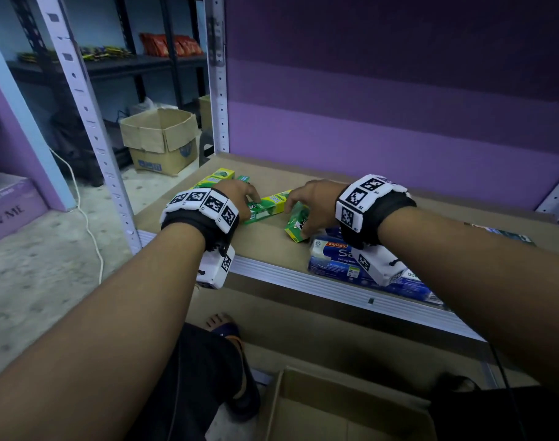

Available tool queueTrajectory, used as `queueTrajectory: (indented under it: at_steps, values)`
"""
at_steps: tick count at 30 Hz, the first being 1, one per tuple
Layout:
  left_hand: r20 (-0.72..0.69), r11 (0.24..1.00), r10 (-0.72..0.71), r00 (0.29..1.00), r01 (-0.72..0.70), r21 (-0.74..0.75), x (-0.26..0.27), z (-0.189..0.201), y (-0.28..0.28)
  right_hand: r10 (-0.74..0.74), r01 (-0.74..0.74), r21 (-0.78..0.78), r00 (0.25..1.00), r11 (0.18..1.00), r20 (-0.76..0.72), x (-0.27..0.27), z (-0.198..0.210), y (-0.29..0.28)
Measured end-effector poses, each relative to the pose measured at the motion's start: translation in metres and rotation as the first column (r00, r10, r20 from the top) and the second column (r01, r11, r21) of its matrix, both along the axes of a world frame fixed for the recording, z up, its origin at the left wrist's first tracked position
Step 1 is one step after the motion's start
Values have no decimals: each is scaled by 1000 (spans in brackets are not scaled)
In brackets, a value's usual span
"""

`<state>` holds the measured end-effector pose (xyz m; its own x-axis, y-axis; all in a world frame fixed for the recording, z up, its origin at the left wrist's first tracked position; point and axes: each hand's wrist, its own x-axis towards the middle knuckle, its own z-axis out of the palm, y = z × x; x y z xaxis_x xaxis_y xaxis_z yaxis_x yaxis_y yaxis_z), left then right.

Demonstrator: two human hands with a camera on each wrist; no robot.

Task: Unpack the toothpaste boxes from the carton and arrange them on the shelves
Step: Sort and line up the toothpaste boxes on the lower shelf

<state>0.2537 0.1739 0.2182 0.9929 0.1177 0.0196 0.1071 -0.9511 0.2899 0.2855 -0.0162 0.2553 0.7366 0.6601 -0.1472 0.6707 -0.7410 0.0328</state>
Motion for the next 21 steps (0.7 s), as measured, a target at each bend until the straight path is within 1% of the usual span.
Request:
queueTrajectory:
  at_steps: [5,11,15,21]
  values:
    - [-15,999,19,1000,-18,31,2,3,2,-9,6,-144,1000,990,-25,-1,7,16]
    - [-14,999,27,1000,-27,20,2,2,5,-1,-9,-213,999,977,-45,0,2,23]
    - [-10,1000,27,1000,-27,14,1,3,5,-4,-1,-181,1000,984,-24,0,-4,24]
    - [6,999,30,1000,-30,-23,0,2,5,55,-53,-56,998,997,34,2,-11,26]
